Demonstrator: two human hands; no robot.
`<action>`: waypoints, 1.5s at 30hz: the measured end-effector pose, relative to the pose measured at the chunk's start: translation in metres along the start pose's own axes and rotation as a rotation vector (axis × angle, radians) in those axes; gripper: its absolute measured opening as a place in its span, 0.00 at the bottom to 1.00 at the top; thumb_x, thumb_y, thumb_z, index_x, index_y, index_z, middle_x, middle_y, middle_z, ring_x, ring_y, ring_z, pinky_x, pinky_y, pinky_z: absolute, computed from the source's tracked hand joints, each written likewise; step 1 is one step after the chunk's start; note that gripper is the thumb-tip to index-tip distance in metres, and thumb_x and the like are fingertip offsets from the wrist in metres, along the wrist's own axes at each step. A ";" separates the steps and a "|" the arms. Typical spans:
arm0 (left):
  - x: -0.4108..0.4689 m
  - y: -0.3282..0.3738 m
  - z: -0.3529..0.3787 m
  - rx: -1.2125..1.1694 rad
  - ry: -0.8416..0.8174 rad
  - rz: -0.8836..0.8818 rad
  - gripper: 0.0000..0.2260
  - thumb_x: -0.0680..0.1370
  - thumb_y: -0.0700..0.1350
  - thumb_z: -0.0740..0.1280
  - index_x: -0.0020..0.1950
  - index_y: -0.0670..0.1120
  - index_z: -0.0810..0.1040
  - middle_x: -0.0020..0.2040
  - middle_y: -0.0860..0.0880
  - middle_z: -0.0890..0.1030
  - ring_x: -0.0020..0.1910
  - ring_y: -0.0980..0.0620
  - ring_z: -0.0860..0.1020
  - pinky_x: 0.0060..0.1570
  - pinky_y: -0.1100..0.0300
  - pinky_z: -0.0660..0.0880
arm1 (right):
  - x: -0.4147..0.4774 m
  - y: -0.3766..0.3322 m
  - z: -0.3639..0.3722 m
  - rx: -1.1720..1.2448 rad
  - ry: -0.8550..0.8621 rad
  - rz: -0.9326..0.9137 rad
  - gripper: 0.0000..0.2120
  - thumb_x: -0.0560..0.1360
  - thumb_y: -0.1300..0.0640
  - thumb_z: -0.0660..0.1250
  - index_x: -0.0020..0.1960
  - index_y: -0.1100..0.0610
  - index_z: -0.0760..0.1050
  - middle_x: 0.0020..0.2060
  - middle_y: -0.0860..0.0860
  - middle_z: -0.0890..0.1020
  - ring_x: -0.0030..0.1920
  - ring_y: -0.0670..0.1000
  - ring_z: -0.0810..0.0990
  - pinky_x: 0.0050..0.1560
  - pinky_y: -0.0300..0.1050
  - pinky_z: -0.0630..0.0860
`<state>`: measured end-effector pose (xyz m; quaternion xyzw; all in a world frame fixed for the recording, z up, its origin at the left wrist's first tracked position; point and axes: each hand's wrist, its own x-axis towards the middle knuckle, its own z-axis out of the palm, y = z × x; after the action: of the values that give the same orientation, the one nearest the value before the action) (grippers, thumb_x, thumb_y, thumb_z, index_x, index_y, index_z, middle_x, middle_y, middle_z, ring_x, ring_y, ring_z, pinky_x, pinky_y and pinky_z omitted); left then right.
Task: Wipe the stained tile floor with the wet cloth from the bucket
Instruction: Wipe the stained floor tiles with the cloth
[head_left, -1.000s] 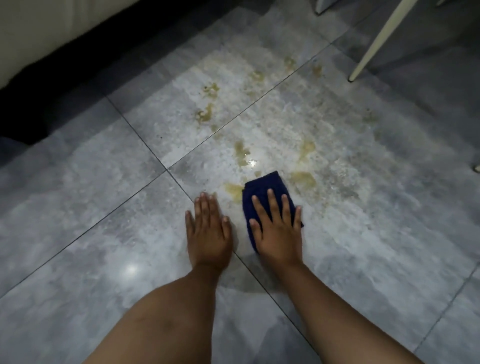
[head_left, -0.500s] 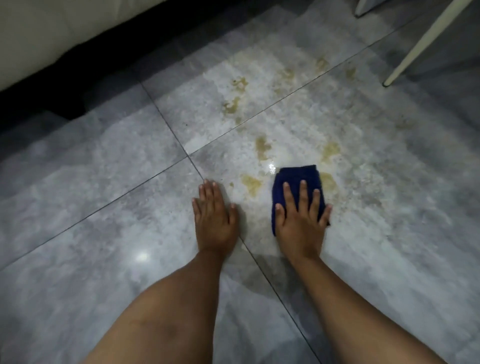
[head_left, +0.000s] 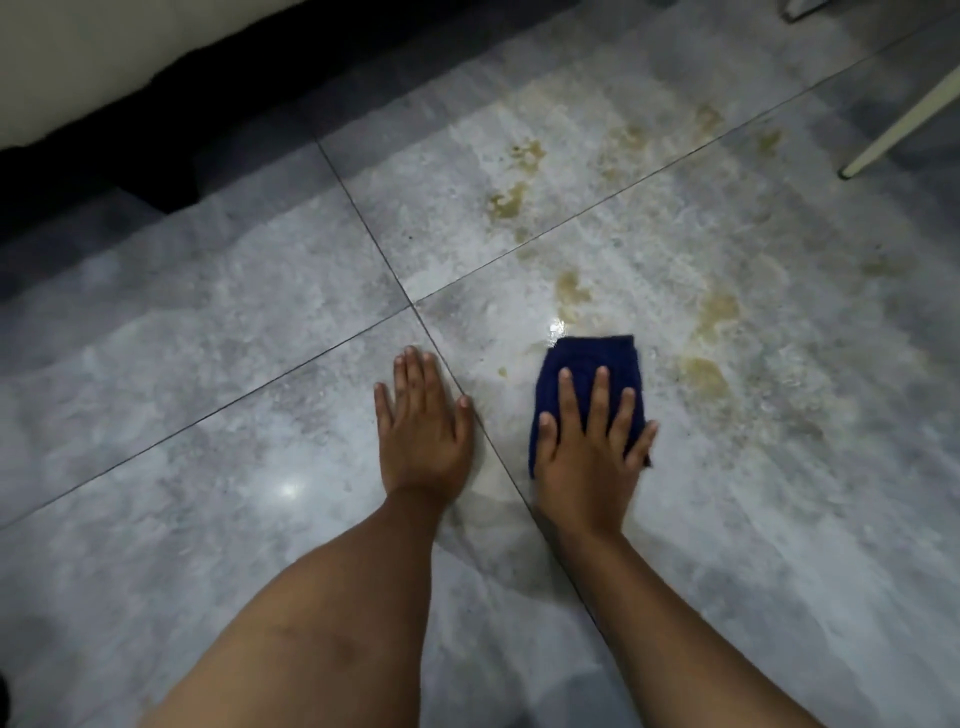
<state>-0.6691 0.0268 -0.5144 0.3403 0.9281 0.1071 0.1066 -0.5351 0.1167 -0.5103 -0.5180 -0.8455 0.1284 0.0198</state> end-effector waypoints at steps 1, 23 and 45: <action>0.001 -0.003 -0.001 0.002 -0.001 -0.005 0.30 0.82 0.57 0.45 0.79 0.44 0.43 0.80 0.46 0.44 0.78 0.53 0.39 0.76 0.49 0.37 | -0.010 -0.011 0.002 0.007 -0.003 -0.011 0.25 0.80 0.43 0.47 0.77 0.44 0.56 0.77 0.51 0.57 0.76 0.59 0.53 0.73 0.64 0.42; 0.011 0.004 -0.004 0.004 -0.018 -0.019 0.30 0.81 0.58 0.41 0.79 0.45 0.41 0.80 0.48 0.41 0.77 0.54 0.37 0.76 0.50 0.38 | 0.043 -0.017 -0.001 -0.007 -0.028 -0.056 0.25 0.81 0.42 0.44 0.78 0.42 0.49 0.78 0.50 0.51 0.77 0.58 0.47 0.73 0.65 0.39; 0.008 0.002 -0.005 0.001 -0.014 -0.029 0.30 0.80 0.58 0.41 0.79 0.46 0.41 0.80 0.48 0.42 0.77 0.54 0.38 0.75 0.50 0.37 | 0.087 -0.020 -0.008 -0.050 -0.121 -0.333 0.24 0.82 0.41 0.43 0.77 0.41 0.49 0.78 0.49 0.48 0.77 0.56 0.44 0.73 0.62 0.37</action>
<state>-0.6754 0.0330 -0.5102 0.3277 0.9322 0.1030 0.1144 -0.5920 0.1863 -0.5069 -0.3625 -0.9221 0.1334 -0.0229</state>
